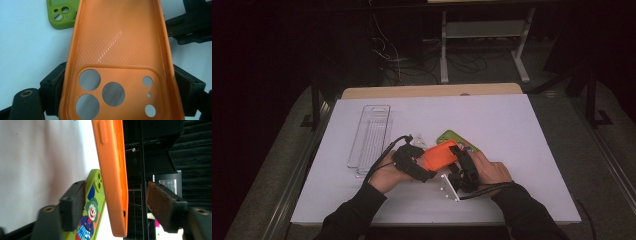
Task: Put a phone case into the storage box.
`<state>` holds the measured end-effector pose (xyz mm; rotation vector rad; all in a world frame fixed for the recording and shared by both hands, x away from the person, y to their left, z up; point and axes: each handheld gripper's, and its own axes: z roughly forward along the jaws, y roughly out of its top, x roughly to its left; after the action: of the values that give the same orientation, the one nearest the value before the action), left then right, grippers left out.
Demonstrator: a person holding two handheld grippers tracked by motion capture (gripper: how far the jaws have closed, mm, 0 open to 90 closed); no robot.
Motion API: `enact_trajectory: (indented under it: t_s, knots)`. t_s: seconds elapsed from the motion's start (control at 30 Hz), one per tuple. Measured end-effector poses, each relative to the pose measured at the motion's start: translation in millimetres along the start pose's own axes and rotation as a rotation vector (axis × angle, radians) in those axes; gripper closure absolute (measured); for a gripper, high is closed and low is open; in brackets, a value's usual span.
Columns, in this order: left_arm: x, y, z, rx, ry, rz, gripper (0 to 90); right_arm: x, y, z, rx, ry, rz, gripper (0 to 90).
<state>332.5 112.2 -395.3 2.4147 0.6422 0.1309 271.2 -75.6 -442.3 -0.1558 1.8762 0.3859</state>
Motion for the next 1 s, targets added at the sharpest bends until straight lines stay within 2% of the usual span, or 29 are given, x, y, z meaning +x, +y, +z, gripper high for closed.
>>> enact_trajectory:
  t_s: [0.17, 0.3, 0.37, 0.57, 0.73, 1.0]
  knots:
    - [0.3, -0.1, -0.3, -0.002, 0.001, 0.002, 16.0, 3.4, 2.6, 0.9, -0.017, -0.009, -0.020, 41.2]
    - [-0.2, 0.0, -0.1, 0.000, -0.001, 0.001, 16.0, 7.8, 4.3, 0.7, -0.025, -0.021, -0.027, 51.6]
    - [-2.5, -0.1, 1.8, -0.026, -0.002, -0.028, 15.9, 8.6, 4.7, 0.2, -0.028, -0.029, -0.031, 56.2]
    - [-2.3, -0.1, 1.5, -0.022, -0.001, -0.024, 15.9, 9.1, 5.3, -0.8, -0.036, -0.024, -0.041, 67.0]
    - [-2.3, -0.3, 1.6, -0.026, -0.002, -0.026, 16.0, 9.4, 5.4, -1.5, -0.050, -0.040, -0.057, 73.9]
    - [-2.0, -0.2, 1.9, -0.022, -0.006, -0.022, 15.8, 11.3, 5.2, -1.5, -0.057, -0.049, -0.079, 77.0]
